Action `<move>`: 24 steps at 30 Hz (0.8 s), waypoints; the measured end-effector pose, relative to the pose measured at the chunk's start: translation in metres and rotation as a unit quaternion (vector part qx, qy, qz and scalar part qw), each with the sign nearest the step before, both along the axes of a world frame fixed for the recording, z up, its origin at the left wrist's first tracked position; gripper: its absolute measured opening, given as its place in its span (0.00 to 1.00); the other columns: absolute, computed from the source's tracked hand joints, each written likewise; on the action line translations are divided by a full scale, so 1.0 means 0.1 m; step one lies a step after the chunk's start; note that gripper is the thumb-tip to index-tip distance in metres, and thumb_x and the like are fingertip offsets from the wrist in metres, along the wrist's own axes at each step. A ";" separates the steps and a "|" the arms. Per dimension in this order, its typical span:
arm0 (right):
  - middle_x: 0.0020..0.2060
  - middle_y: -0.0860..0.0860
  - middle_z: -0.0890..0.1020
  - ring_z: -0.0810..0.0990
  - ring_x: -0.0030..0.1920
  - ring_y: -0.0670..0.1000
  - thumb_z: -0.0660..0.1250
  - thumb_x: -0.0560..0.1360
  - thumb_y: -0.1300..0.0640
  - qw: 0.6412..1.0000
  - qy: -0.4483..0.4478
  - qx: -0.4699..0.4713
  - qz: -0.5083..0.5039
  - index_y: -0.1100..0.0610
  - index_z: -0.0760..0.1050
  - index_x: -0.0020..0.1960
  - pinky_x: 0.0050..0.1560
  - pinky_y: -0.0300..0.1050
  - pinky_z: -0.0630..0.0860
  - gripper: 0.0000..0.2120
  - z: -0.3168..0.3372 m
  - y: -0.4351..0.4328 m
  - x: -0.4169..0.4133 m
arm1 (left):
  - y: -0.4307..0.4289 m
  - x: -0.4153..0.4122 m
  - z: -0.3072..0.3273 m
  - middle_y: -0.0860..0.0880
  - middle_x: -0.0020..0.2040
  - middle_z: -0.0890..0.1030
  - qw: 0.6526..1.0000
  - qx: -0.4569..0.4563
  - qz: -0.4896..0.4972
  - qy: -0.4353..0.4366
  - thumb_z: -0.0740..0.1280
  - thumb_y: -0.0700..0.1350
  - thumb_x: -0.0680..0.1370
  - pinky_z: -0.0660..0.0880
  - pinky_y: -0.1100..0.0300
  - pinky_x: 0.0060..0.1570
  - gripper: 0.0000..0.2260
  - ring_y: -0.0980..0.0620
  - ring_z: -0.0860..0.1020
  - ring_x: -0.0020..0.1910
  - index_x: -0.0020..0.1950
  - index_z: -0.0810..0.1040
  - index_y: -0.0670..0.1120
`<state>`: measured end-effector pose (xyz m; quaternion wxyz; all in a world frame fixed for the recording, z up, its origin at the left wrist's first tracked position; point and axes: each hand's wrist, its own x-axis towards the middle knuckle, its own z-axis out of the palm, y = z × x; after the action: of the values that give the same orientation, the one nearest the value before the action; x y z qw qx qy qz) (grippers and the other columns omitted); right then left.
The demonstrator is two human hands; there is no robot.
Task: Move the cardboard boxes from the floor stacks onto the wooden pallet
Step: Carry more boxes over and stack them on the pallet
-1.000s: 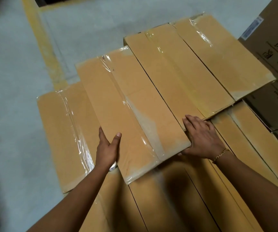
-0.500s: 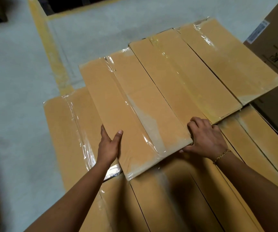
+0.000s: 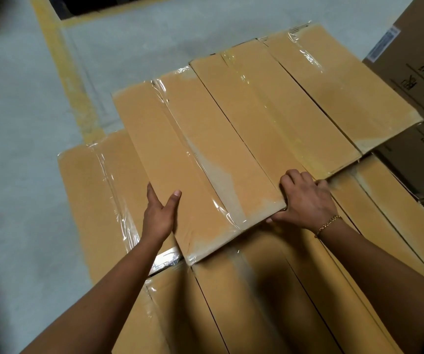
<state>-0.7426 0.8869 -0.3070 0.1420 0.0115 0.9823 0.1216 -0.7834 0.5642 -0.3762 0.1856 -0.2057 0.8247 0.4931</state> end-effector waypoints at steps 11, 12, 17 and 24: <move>0.83 0.45 0.45 0.48 0.82 0.51 0.67 0.69 0.26 0.993 -0.066 -0.100 0.007 0.49 0.43 0.83 0.78 0.57 0.55 0.56 0.05 0.21 0.08 | 0.07 0.25 0.00 0.44 0.82 0.59 0.999 0.029 0.028 -0.004 0.62 0.68 0.79 0.60 0.48 0.74 0.41 0.43 0.62 0.79 0.84 0.46 0.54; 0.83 0.45 0.44 0.47 0.82 0.50 0.65 0.70 0.26 0.992 -0.074 -0.100 0.013 0.49 0.42 0.83 0.79 0.57 0.54 0.55 0.03 0.22 0.08 | 0.08 0.28 -0.01 0.44 0.82 0.59 0.999 0.025 0.029 -0.005 0.62 0.67 0.79 0.61 0.49 0.73 0.40 0.42 0.62 0.79 0.84 0.46 0.54; 0.83 0.45 0.48 0.49 0.82 0.50 0.62 0.74 0.28 0.993 -0.051 -0.104 0.020 0.48 0.46 0.83 0.78 0.56 0.56 0.47 -0.06 0.22 0.09 | 0.14 0.25 0.00 0.41 0.79 0.66 0.999 0.010 0.035 0.002 0.60 0.66 0.81 0.64 0.52 0.68 0.38 0.40 0.66 0.76 0.84 0.47 0.53; 0.82 0.44 0.52 0.52 0.82 0.50 0.63 0.75 0.29 0.993 -0.038 -0.107 0.011 0.48 0.51 0.83 0.77 0.57 0.59 0.45 -0.10 0.21 0.07 | 0.18 0.23 0.04 0.39 0.74 0.71 0.999 0.004 0.050 0.015 0.60 0.62 0.83 0.62 0.59 0.58 0.35 0.41 0.71 0.71 0.84 0.49 0.51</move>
<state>-0.7358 0.9076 -0.3166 0.1787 -0.0195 0.9836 0.0173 -0.7607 0.5818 -0.3724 0.1496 -0.2385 0.8143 0.5075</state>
